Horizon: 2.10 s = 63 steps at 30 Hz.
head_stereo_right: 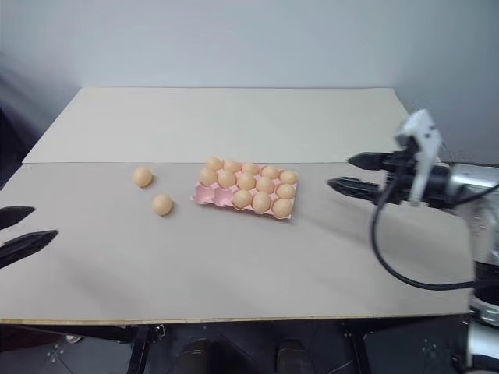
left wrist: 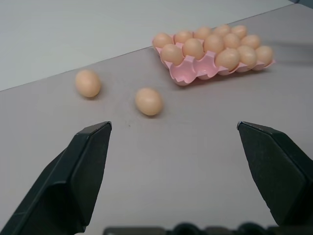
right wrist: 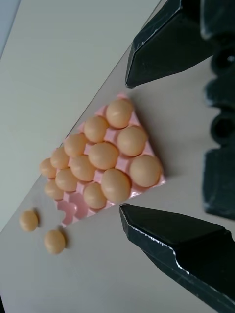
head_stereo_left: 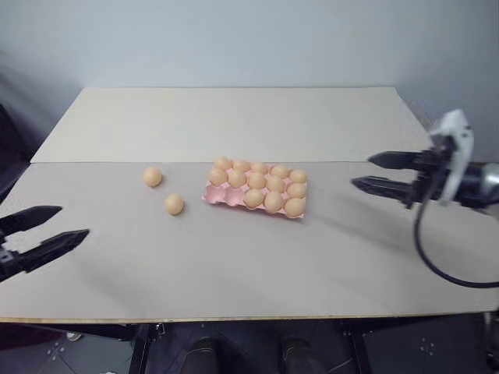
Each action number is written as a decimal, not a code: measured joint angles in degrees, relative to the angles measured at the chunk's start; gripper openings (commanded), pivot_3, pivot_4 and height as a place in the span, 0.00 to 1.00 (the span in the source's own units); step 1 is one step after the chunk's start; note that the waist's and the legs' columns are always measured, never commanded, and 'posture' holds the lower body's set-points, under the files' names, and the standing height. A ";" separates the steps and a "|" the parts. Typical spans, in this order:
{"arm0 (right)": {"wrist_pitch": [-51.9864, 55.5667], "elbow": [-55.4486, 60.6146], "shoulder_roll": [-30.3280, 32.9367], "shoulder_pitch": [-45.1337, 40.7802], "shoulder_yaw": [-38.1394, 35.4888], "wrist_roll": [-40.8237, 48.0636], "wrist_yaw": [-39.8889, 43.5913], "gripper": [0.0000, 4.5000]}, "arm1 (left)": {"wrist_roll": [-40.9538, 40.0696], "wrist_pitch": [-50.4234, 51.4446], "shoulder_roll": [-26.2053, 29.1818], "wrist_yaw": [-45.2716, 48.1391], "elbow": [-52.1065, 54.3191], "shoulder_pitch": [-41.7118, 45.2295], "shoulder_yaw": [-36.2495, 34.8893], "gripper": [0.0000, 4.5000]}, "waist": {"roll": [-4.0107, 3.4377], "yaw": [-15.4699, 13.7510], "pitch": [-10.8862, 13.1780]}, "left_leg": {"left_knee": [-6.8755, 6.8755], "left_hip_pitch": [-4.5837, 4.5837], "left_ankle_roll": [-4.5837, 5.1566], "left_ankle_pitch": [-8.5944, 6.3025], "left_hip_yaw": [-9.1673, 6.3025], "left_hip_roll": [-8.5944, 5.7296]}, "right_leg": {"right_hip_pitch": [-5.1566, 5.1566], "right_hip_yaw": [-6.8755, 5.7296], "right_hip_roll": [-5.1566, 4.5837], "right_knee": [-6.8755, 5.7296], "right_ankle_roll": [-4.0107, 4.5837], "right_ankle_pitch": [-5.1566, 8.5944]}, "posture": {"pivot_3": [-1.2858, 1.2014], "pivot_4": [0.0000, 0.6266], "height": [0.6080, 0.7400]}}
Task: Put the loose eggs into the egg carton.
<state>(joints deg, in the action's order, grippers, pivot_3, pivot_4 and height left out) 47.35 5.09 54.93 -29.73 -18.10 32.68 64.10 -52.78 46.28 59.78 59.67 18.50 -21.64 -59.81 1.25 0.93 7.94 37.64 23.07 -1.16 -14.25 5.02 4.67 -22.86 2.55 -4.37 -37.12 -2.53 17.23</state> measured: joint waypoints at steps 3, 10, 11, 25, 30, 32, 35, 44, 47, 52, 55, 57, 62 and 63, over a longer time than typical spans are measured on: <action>-2.09 -1.03 1.77 2.71 -2.49 0.47 2.85 0.99 | 0.82 0.19 -0.24 -1.47 -0.30 2.60 1.40 1.00 | 0.01 0.02 0.00 | -0.09 -0.21 0.00 0.00 -0.02 0.01 | 0.24 0.00 0.01 0.03 0.01 0.01 | 0.52 0.24 1.00; -5.14 0.27 1.42 4.58 -3.03 2.34 3.28 0.99 | 7.34 0.42 -13.88 -26.22 9.23 16.22 21.53 1.00 | 0.08 -0.32 0.00 | -0.08 -0.21 -0.01 0.00 -0.14 -0.05 | 0.42 0.00 -0.03 0.07 -0.04 -0.03 | 0.52 0.24 1.00; -5.44 0.30 1.40 4.41 -2.84 2.34 3.13 0.99 | 8.31 0.65 -15.45 -29.01 10.92 16.67 24.77 1.00 | 0.15 -0.33 -0.01 | -0.04 -0.19 -0.01 0.00 -0.15 -0.05 | 0.42 0.00 -0.03 0.09 -0.05 -0.04 | 0.52 0.24 1.00; -5.95 2.72 0.87 3.93 -0.38 3.71 1.86 0.99 | 23.15 5.43 -38.08 -61.44 18.16 27.86 46.82 1.00 | 0.16 -0.94 -0.03 | 0.16 -0.22 0.05 -0.03 -0.23 -0.11 | 0.59 0.00 -0.04 0.12 -0.08 -0.06 | 0.52 0.24 1.00; -5.95 2.69 0.87 3.69 0.09 4.17 1.92 0.99 | 28.42 5.00 -43.19 -66.07 12.93 31.41 50.27 1.00 | 0.16 -1.44 -0.03 | 0.20 -0.22 0.05 -0.03 -0.24 -0.14 | 0.60 -0.01 -0.05 0.11 -0.09 -0.07 | 0.52 0.24 1.00; -5.95 2.69 0.87 3.63 0.23 4.22 1.89 0.99 | 31.22 4.64 -45.57 -68.16 10.24 33.23 51.35 1.00 | 0.16 -1.62 -0.03 | 0.22 -0.24 0.05 -0.02 -0.25 -0.16 | 0.63 -0.01 -0.06 0.10 -0.11 -0.08 | 0.52 0.24 1.00; -5.95 2.70 0.87 3.42 0.66 4.42 1.82 0.99 | 33.54 3.76 -47.98 -69.23 6.40 34.95 52.25 1.00 | 0.17 -1.63 -0.03 | 0.21 -0.21 0.05 -0.02 -0.26 -0.16 | 0.61 -0.01 -0.05 0.12 -0.11 -0.08 | 0.52 0.24 1.00; -5.45 3.42 0.87 3.40 0.77 4.69 -0.17 0.99 | 34.43 2.91 -50.20 -68.19 -1.52 40.70 48.65 1.00 | 0.17 -1.63 -0.03 | 0.23 -0.22 0.03 -0.01 -0.27 -0.17 | 0.61 -0.03 -0.06 0.11 -0.12 -0.08 | 0.52 0.24 1.00; -4.22 3.76 0.87 3.40 0.86 4.95 -1.00 0.99 | 34.47 2.62 -50.34 -67.62 -4.96 42.53 47.93 1.00 | 0.17 -1.67 -0.02 | 0.23 -0.19 0.01 0.00 -0.28 -0.17 | 0.61 -0.05 -0.06 0.12 -0.12 -0.08 | 0.52 0.24 1.00; -2.48 4.50 0.87 2.20 1.09 6.84 -2.69 0.99 | 35.00 2.21 -50.19 -65.65 -9.06 44.50 48.57 1.00 | 0.17 -1.65 -0.02 | 0.22 -0.19 -0.03 0.02 -0.29 -0.18 | 0.61 -0.06 -0.07 0.11 -0.12 -0.08 | 0.52 0.24 1.00; -2.02 5.05 0.87 1.79 1.10 6.98 -3.17 0.99 | 35.50 1.87 -50.03 -64.65 -10.68 45.19 48.76 1.00 | 0.17 -1.65 -0.02 | 0.22 -0.18 -0.03 0.02 -0.30 -0.18 | 0.60 -0.07 -0.06 0.11 -0.12 -0.08 | 0.52 0.24 1.00; -1.85 5.20 0.87 1.86 1.10 6.98 -3.40 0.99 | 36.00 1.33 -49.54 -64.17 -11.65 45.57 48.74 1.00 | 0.17 -1.65 -0.02 | 0.23 -0.18 -0.03 0.02 -0.30 -0.18 | 0.61 -0.07 -0.07 0.12 -0.12 -0.08 | 0.52 0.24 1.00; -0.69 5.39 0.87 1.86 1.12 7.21 -4.29 1.00 | 36.33 1.25 -48.89 -63.81 -13.05 46.60 48.00 0.73 | 0.17 -1.66 -0.02 | 0.23 -0.17 -0.03 0.02 -0.30 -0.18 | 0.61 -0.08 -0.07 0.11 -0.12 -0.08 | 0.52 0.24 1.00; -0.65 5.39 0.87 1.86 1.12 7.26 -4.39 1.00 | 36.44 1.25 -48.67 -63.70 -13.05 46.69 47.89 0.66 | 0.17 -1.66 -0.02 | 0.23 -0.17 -0.03 0.02 -0.30 -0.18 | 0.61 -0.08 -0.07 0.11 -0.12 -0.08 | 0.52 0.24 1.00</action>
<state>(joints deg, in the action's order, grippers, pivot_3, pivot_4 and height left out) 46.70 10.48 55.80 -27.88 -16.98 39.94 59.71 -16.35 47.53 11.11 -4.02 5.45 25.05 -11.92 1.42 -0.74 7.91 37.86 22.89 -1.20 -14.22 4.72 4.49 -22.25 2.47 -4.44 -37.01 -2.65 17.15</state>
